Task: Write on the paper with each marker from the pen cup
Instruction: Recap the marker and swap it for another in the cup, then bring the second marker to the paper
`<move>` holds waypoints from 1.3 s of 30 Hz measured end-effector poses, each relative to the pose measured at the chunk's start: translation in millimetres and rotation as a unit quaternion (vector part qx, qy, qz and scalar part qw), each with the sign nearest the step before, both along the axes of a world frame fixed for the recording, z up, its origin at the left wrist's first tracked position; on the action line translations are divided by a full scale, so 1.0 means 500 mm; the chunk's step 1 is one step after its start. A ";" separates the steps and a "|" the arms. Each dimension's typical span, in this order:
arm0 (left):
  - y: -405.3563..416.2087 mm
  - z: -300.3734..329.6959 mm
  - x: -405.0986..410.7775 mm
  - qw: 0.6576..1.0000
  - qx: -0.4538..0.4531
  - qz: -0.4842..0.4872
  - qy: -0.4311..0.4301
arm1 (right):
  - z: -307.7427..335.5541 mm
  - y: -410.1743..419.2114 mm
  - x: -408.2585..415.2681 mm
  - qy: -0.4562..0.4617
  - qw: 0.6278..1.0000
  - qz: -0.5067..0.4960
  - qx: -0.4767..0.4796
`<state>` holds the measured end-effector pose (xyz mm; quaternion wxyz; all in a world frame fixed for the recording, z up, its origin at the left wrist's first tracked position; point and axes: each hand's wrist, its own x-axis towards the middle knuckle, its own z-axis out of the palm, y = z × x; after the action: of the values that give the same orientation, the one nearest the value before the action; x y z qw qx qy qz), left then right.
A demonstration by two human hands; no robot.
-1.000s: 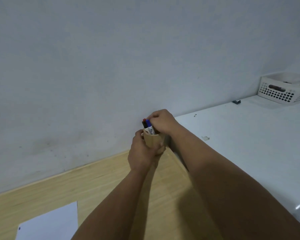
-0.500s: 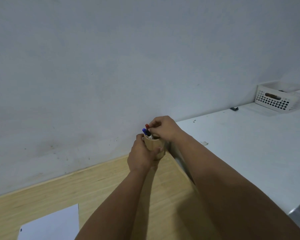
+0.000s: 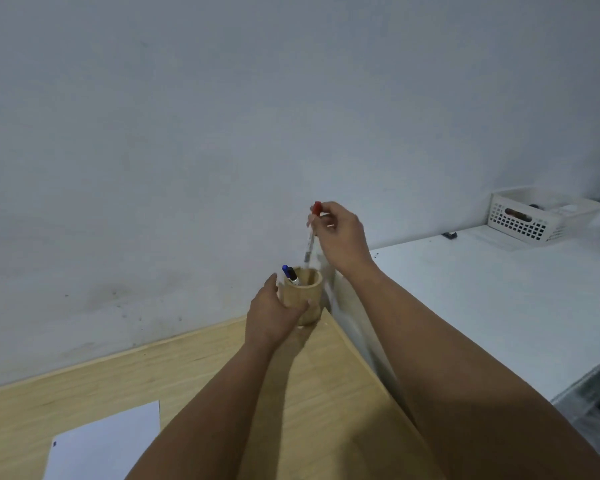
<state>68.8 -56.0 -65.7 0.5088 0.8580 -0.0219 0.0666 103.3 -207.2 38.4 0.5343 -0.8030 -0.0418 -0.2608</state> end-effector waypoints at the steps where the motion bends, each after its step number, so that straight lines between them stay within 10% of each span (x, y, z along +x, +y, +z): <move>1: 0.013 0.014 -0.013 1.000 -0.002 0.008 -0.001 | 0.024 0.007 -0.015 -0.019 1.000 0.003 0.020; 11: 0.266 0.191 -0.200 1.000 -0.020 -0.009 0.008 | 0.042 0.202 -0.240 0.217 0.944 0.239 -0.064; 19: 0.480 0.262 -0.386 0.998 -0.042 -0.039 0.036 | 0.055 0.396 -0.385 0.196 0.922 0.335 -0.006; 27: 0.698 0.232 -0.455 0.991 0.021 0.133 0.013 | -0.016 0.481 -0.419 0.009 0.937 0.231 -0.261; 32: 0.757 0.113 -0.438 0.913 0.388 0.106 0.070 | -0.058 0.512 -0.401 0.151 0.961 0.233 -0.004; 39: 0.705 -0.015 -0.391 0.885 0.447 0.075 0.110 | -0.078 0.543 -0.379 0.317 0.814 0.297 0.385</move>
<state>-126.6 296.5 -73.2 0.0640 0.9954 0.0714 -0.0071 -86.3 64.5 -0.7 0.8347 -0.5187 -0.0026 0.1849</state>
